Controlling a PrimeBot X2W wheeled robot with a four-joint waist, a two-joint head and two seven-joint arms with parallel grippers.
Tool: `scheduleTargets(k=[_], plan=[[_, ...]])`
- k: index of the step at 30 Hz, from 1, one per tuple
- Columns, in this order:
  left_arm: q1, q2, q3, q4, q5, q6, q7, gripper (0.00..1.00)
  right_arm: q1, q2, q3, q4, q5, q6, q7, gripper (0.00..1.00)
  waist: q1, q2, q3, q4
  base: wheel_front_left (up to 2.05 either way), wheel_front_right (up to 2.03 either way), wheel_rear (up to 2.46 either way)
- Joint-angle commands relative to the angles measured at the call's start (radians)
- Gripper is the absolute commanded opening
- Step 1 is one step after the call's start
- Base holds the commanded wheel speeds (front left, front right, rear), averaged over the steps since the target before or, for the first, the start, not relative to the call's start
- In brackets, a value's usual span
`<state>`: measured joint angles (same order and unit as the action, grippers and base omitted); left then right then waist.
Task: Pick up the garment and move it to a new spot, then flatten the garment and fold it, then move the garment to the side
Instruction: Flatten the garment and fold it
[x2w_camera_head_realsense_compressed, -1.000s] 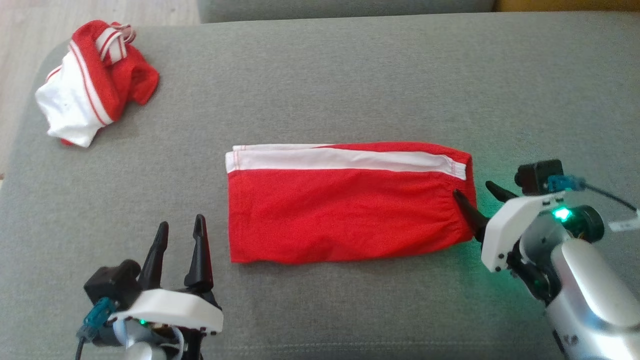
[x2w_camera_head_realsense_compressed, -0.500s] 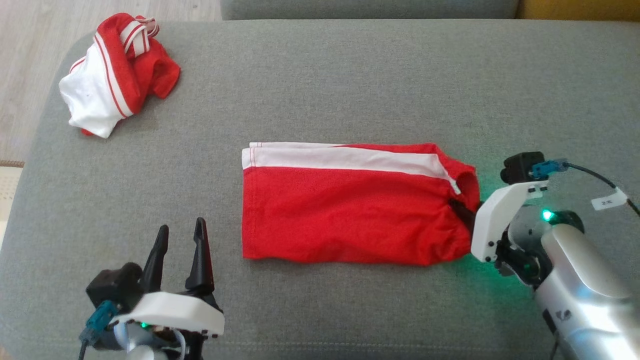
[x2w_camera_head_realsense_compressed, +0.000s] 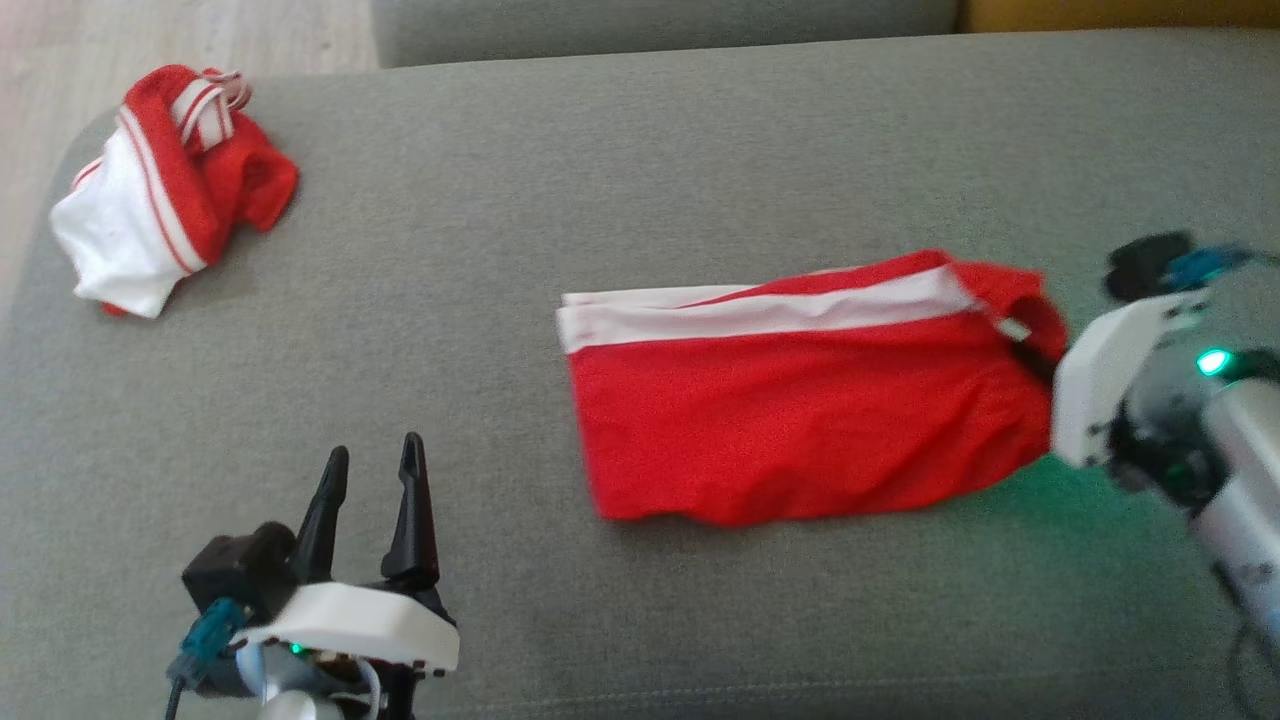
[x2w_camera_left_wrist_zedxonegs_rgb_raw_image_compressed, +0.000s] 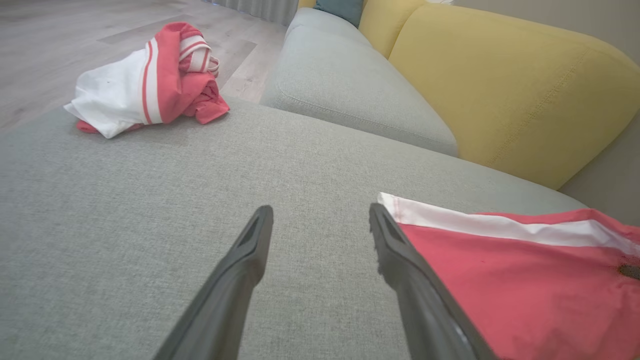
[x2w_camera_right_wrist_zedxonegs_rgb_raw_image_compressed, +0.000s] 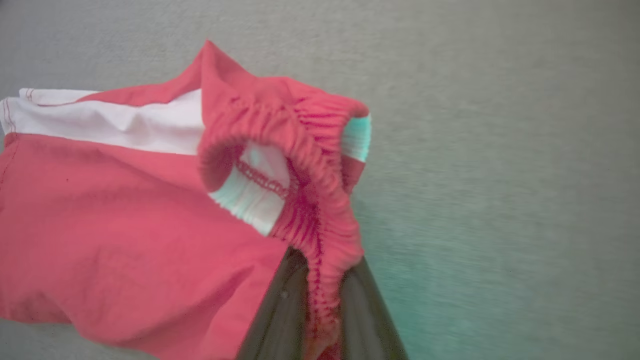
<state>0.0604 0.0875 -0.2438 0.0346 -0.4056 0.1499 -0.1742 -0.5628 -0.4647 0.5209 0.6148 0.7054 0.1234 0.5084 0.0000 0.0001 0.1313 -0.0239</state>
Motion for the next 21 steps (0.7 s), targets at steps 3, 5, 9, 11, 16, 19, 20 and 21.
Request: scheduleTargets(k=[3,5,9,11,16,19,20,21], plan=[[-0.013,0.009,0.029,-0.043,0.014,0.006,0.000,1.00,-0.047,-0.078,0.000,-0.063,0.022,0.007,0.026,0.00,0.0000,-0.0001,0.002,-0.027,0.00,0.00,0.00],[-0.015,0.009,0.027,-0.045,0.013,0.007,0.000,1.00,-0.045,-0.090,0.001,-0.082,0.034,0.007,0.042,0.00,0.0000,-0.0001,0.004,-0.036,0.00,0.00,0.00],[-0.019,0.010,0.028,-0.046,0.011,0.009,0.001,1.00,-0.036,-0.072,-0.005,-0.117,0.071,0.007,0.055,0.00,0.0000,-0.0001,0.006,-0.043,0.00,0.00,0.00],[-0.024,0.015,0.032,-0.046,0.010,0.011,0.000,1.00,-0.025,-0.045,0.000,-0.149,0.099,0.007,0.066,0.00,0.0000,-0.0001,0.008,-0.045,0.00,0.00,0.00],[-0.035,0.025,0.039,-0.047,0.011,0.015,0.002,1.00,-0.002,0.033,0.028,-0.226,0.168,0.007,0.095,0.00,0.0000,-0.0001,0.010,-0.036,0.00,0.00,0.00],[-0.039,0.026,0.038,-0.046,0.009,0.016,0.003,1.00,-0.002,0.087,0.039,-0.246,0.195,0.007,0.096,0.00,0.0000,-0.0001,0.009,-0.022,0.00,0.00,0.00],[-0.040,0.026,0.037,-0.045,0.008,0.017,0.003,1.00,-0.003,0.106,0.042,-0.246,0.199,0.007,0.092,0.00,0.0000,-0.0001,0.008,-0.016,0.00,0.00,0.00],[-0.041,0.025,0.036,-0.044,0.008,0.018,0.002,1.00,-0.004,0.126,0.045,-0.244,0.204,0.007,0.086,0.00,0.0000,-0.0001,0.007,-0.010,0.00,0.00,0.00]])
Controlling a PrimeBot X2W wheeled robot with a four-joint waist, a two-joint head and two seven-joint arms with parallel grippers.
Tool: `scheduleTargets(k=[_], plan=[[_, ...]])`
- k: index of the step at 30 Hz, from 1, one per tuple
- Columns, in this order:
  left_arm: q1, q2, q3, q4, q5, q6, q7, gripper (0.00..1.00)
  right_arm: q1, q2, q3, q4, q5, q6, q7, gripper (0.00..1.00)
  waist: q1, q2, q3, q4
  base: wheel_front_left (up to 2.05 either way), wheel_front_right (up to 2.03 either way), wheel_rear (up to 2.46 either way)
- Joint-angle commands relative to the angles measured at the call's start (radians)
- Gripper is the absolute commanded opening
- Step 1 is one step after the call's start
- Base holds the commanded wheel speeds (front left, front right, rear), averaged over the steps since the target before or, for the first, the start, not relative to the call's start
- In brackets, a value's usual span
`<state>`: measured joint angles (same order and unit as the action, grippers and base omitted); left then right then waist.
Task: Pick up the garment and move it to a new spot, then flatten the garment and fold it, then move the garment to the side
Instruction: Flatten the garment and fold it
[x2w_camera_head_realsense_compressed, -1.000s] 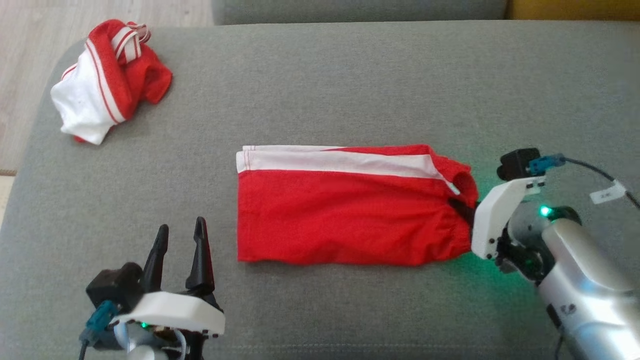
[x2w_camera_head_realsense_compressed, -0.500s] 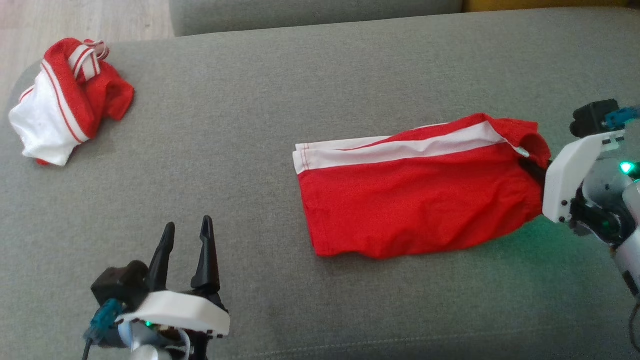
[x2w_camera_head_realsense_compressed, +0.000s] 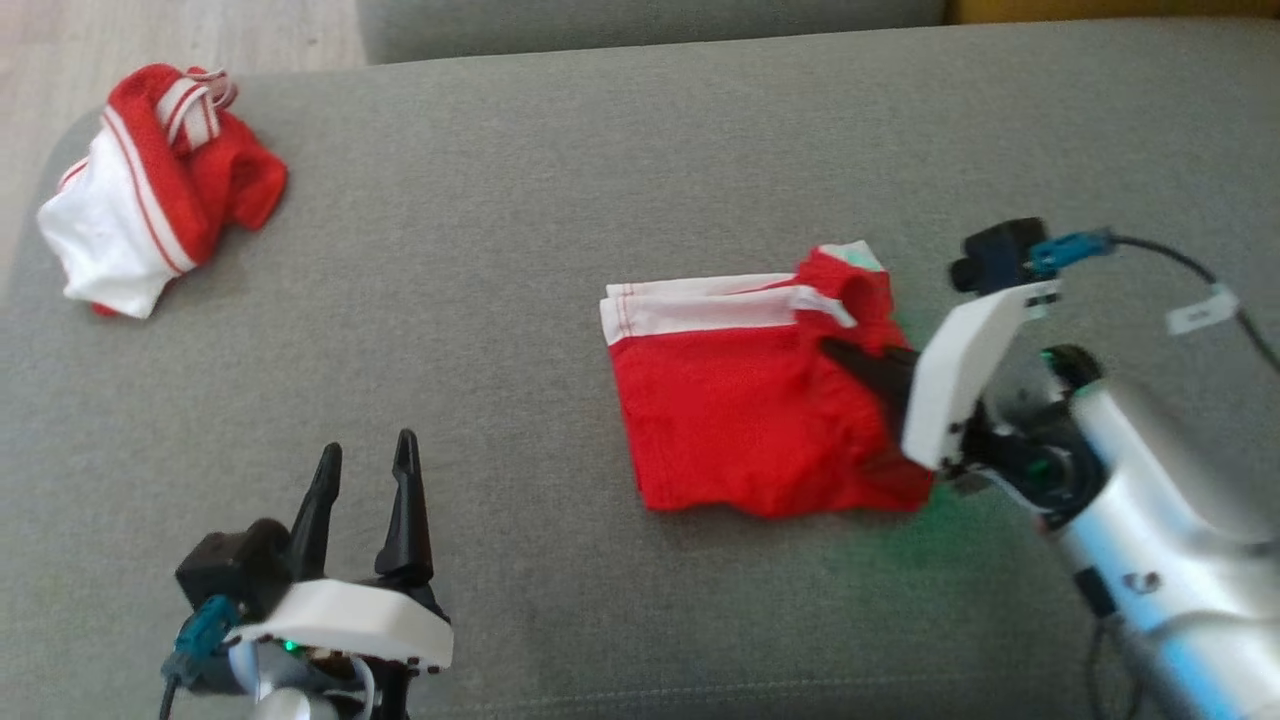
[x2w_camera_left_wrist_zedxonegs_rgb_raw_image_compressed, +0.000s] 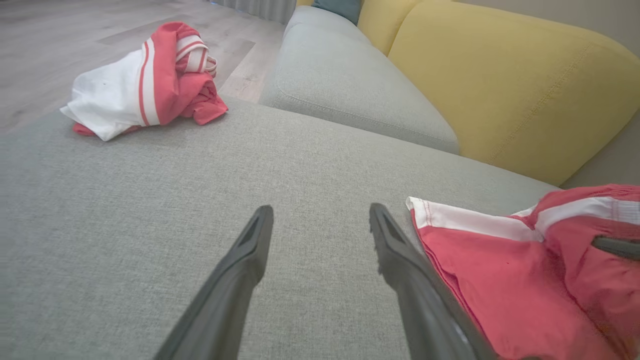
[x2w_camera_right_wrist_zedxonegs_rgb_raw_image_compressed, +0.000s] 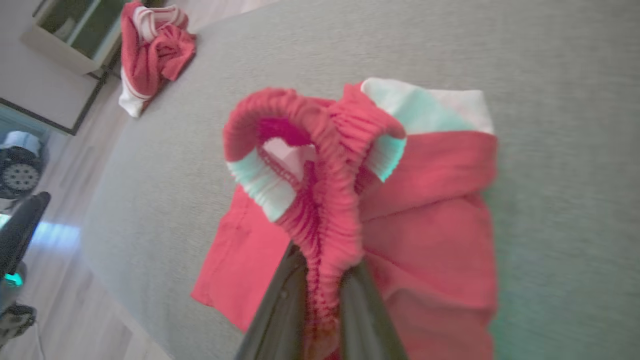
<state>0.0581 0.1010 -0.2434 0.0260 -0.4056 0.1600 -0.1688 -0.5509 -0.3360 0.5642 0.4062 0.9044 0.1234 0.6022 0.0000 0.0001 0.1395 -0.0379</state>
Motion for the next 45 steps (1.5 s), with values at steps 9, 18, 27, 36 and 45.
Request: scheduleTargets(k=[9,18,27,36,45], plan=[[-0.043,0.007,0.026,-0.024,0.000,0.008,-0.008,1.00,-0.037,0.181,0.015,0.088,-0.018,0.007,-0.114,0.00,0.0000,-0.0001,-0.005,0.064,0.00,0.00,0.00],[-0.043,0.006,0.020,-0.011,-0.007,0.010,-0.013,1.00,-0.075,0.256,0.041,0.233,-0.056,0.007,-0.204,1.00,0.0000,-0.0001,-0.009,0.097,0.00,0.00,0.00],[-0.044,0.003,0.013,-0.007,-0.012,0.012,-0.020,1.00,-0.095,0.267,0.060,0.188,-0.025,0.007,-0.278,1.00,0.0000,-0.0001,-0.010,0.071,0.00,0.00,0.00],[-0.076,0.003,0.006,-0.003,-0.002,0.009,-0.040,1.00,-0.093,0.187,0.008,0.123,-0.158,0.007,-0.506,1.00,0.0000,-0.0001,-0.018,0.034,0.00,0.00,0.00],[-0.082,-0.003,0.023,0.019,0.010,0.018,-0.078,1.00,0.057,0.200,-0.221,0.103,-0.423,0.007,-0.794,1.00,0.0000,-0.0001,-0.044,-0.004,0.00,0.00,0.00]])
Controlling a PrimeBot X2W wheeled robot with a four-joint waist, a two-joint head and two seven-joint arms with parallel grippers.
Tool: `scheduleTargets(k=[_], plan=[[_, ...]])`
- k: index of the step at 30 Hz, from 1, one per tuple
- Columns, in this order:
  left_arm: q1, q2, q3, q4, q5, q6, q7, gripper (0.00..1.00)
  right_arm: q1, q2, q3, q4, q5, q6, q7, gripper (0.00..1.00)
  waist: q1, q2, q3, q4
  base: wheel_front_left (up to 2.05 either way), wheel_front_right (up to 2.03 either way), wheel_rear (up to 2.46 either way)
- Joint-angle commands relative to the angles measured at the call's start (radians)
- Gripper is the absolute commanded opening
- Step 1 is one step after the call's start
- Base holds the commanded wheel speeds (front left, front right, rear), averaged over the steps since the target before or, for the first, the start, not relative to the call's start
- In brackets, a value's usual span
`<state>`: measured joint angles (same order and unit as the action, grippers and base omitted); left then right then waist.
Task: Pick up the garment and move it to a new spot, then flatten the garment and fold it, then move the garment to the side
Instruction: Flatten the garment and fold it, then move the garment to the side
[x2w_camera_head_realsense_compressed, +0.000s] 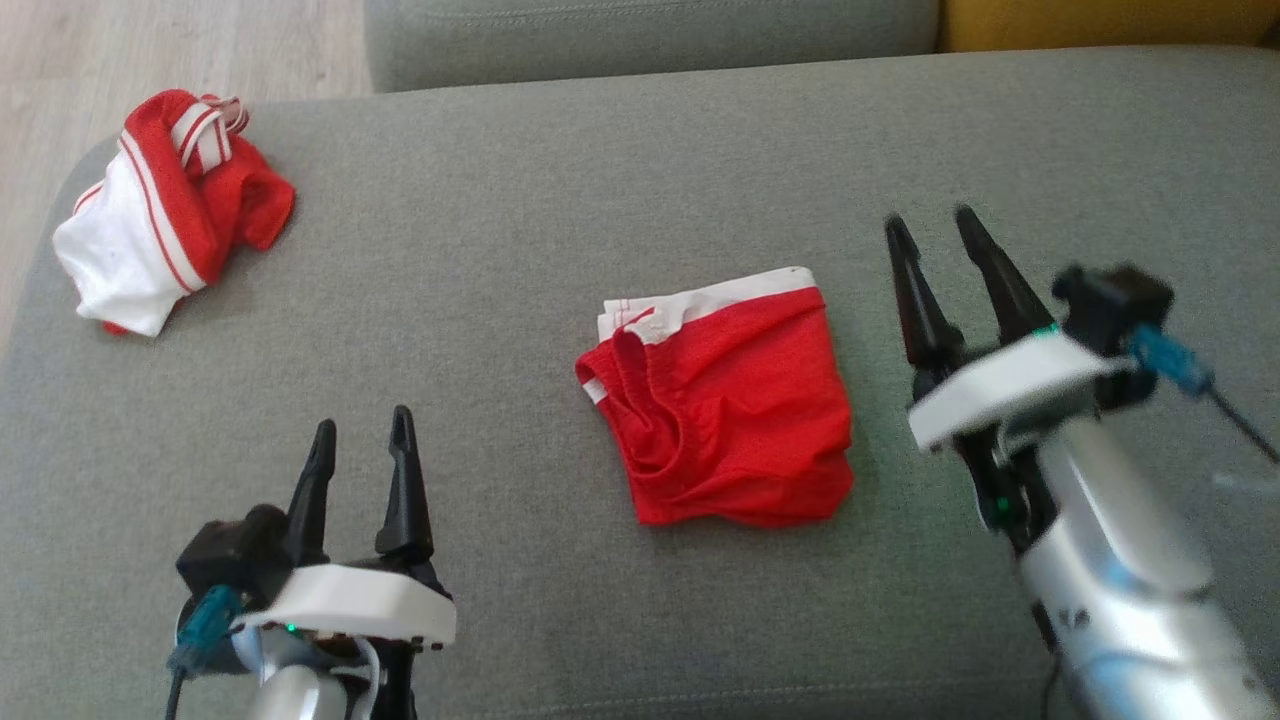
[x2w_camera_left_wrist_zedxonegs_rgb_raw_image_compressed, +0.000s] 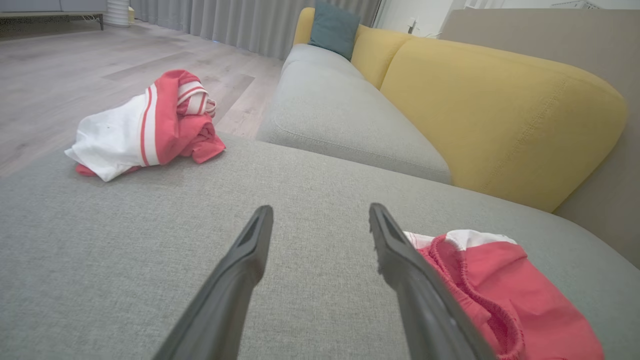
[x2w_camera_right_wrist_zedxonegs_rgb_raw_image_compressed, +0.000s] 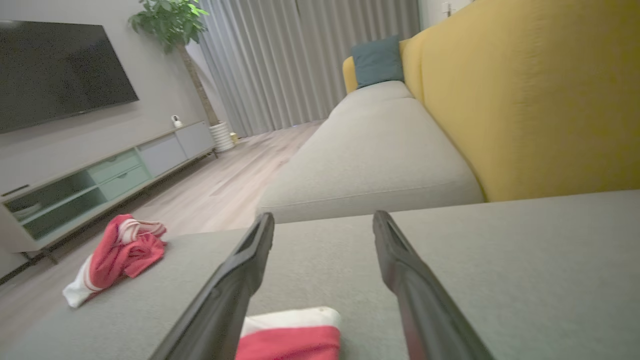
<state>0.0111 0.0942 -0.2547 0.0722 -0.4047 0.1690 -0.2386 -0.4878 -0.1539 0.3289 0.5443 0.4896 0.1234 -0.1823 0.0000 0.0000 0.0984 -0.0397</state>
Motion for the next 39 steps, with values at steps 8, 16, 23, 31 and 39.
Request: scheduleTargets(k=[8,16,23,31,39], plan=[[0.015,-0.003,0.039,-0.014,0.042,0.009,-0.021,1.00,0.177,0.083,-0.169,-0.136,-0.221,0.007,-0.067,1.00,0.0000,0.0000,-0.030,-0.017,0.00,0.00,0.00],[0.069,-0.012,0.059,-0.016,0.081,-0.001,-0.023,1.00,0.308,0.103,-0.250,-0.223,-0.281,0.007,-0.074,1.00,0.0000,0.0000,-0.048,-0.015,0.00,0.00,0.00],[0.081,-0.021,0.077,-0.018,0.101,-0.019,-0.023,1.00,0.335,0.103,-0.235,-0.231,-0.275,0.007,-0.074,1.00,0.0000,0.0000,-0.056,-0.013,0.00,0.00,0.00],[0.088,-0.029,0.092,-0.011,0.114,-0.030,-0.023,1.00,0.341,0.104,-0.224,-0.225,-0.272,0.007,-0.062,1.00,0.0000,0.0000,-0.064,-0.011,0.00,0.00,0.00],[0.092,-0.035,0.103,-0.002,0.123,-0.040,-0.023,1.00,0.342,0.104,-0.220,-0.216,-0.274,0.007,-0.049,1.00,0.0000,0.0000,-0.071,-0.007,0.00,0.00,0.00]])
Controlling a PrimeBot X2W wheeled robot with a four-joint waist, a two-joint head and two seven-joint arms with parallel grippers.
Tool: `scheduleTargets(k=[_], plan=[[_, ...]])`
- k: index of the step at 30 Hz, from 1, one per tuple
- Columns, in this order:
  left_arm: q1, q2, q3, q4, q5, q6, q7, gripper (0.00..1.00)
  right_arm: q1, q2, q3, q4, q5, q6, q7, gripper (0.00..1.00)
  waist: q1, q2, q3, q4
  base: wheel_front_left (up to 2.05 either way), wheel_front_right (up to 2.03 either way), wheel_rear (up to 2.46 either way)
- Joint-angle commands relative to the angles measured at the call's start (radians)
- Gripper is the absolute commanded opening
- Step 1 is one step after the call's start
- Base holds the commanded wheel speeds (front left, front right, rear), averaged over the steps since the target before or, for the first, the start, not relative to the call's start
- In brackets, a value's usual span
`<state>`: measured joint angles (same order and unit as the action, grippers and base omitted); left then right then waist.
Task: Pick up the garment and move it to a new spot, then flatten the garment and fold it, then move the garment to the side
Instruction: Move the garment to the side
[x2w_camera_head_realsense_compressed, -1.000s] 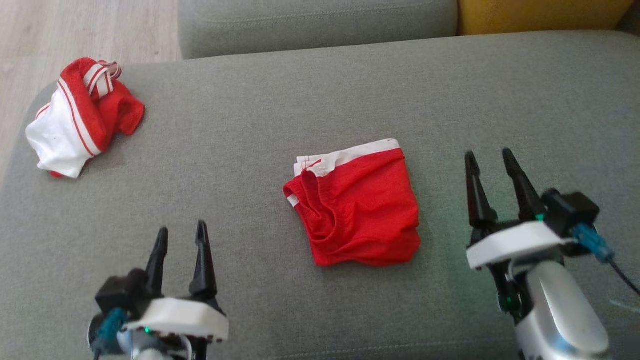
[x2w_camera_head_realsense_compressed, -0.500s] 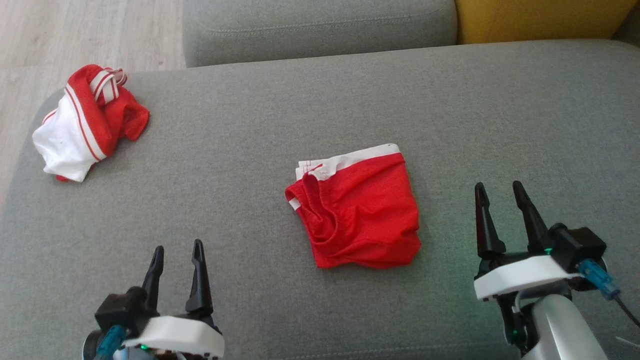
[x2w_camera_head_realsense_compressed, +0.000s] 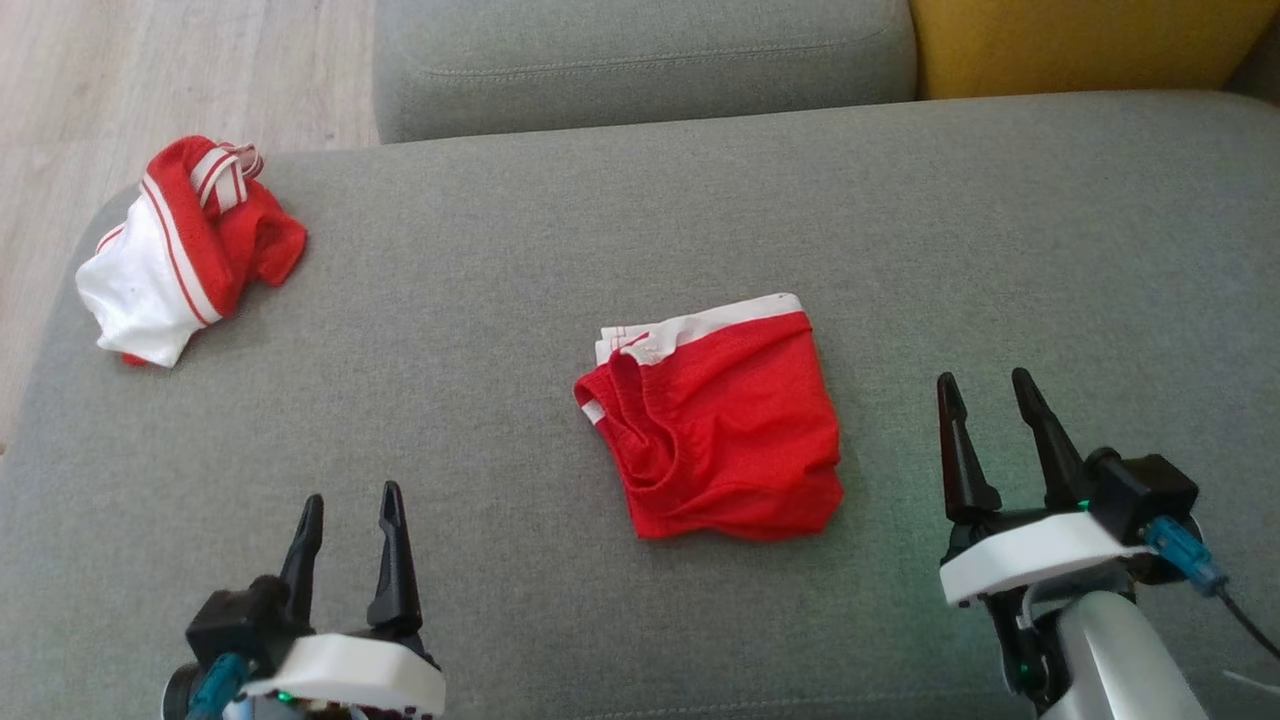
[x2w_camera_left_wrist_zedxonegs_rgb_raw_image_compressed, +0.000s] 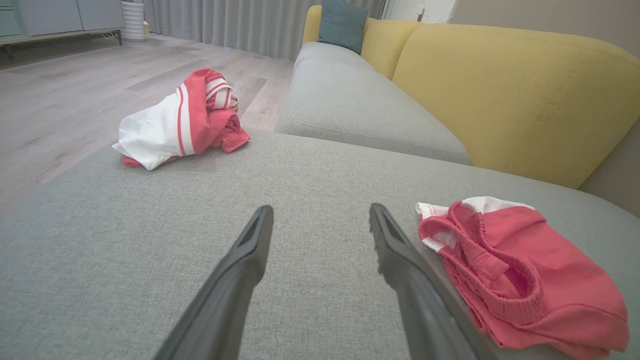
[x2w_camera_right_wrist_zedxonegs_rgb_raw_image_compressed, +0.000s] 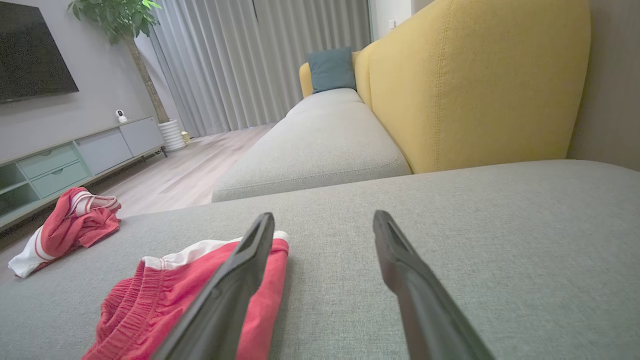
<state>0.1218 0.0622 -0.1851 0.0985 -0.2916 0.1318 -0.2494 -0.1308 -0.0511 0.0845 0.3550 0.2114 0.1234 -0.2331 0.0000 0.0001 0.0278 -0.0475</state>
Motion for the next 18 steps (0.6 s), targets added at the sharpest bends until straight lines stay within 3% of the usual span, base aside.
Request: scheduleTargets(k=[1,8,14,18], plan=[[-0.019,-0.004,0.034,-0.027,0.011,-0.004,-0.012,1.00,-0.015,0.001,0.023,-0.025,0.002,0.007,0.003,1.00,0.0000,-0.0001,-0.001,0.002,0.00,0.00,0.00],[-0.021,-0.007,0.039,-0.021,0.016,-0.012,-0.012,1.00,-0.039,0.001,0.013,-0.016,-0.056,0.007,0.058,1.00,0.0000,-0.0001,-0.001,0.011,0.00,0.00,0.00],[-0.038,-0.009,0.032,-0.016,0.019,-0.023,-0.012,1.00,-0.142,-0.020,0.038,0.013,-0.106,0.007,0.258,1.00,0.0000,-0.0001,0.019,0.031,0.00,0.00,0.00],[-0.053,-0.010,0.024,-0.007,0.014,-0.030,-0.012,1.00,-0.215,-0.057,0.089,0.064,-0.045,0.007,0.404,1.00,0.0000,-0.0001,0.034,0.058,0.00,0.00,0.00]])
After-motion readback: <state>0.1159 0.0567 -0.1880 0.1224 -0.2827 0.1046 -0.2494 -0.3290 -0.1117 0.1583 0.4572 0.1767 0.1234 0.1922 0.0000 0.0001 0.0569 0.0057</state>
